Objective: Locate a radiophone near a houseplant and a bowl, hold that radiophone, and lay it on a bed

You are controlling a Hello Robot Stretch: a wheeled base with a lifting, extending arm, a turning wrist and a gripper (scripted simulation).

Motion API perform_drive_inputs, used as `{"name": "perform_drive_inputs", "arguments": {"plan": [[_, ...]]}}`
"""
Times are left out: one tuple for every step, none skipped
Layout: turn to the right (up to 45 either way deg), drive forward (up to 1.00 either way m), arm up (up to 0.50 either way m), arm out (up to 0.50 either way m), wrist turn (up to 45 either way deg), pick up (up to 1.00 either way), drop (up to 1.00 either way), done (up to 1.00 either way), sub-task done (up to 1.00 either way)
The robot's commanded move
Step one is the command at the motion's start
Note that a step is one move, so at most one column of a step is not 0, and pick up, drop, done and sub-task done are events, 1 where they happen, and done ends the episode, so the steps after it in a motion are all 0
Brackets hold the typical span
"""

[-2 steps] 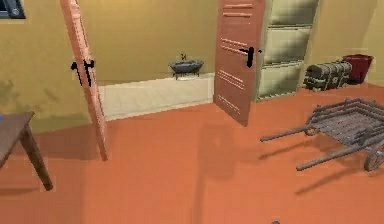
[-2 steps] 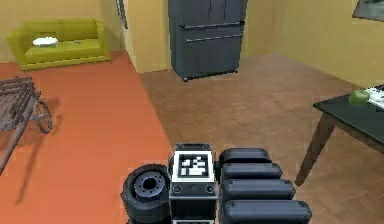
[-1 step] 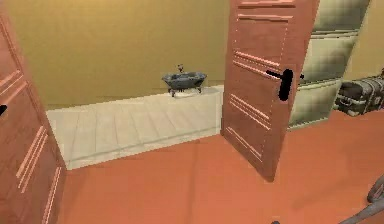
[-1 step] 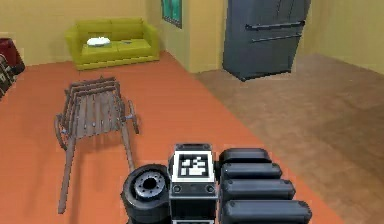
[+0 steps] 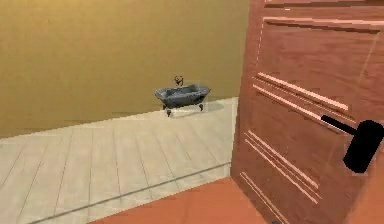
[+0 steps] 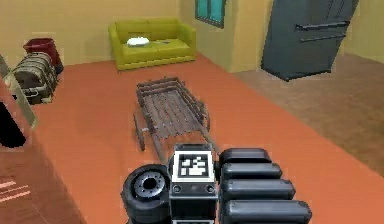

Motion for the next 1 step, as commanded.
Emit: {"name": "perform_drive_inputs", "arguments": {"plan": [[-21.0,0.00,0.00,0.00,0.0,0.00,0.00,0.00,0.00]]}}
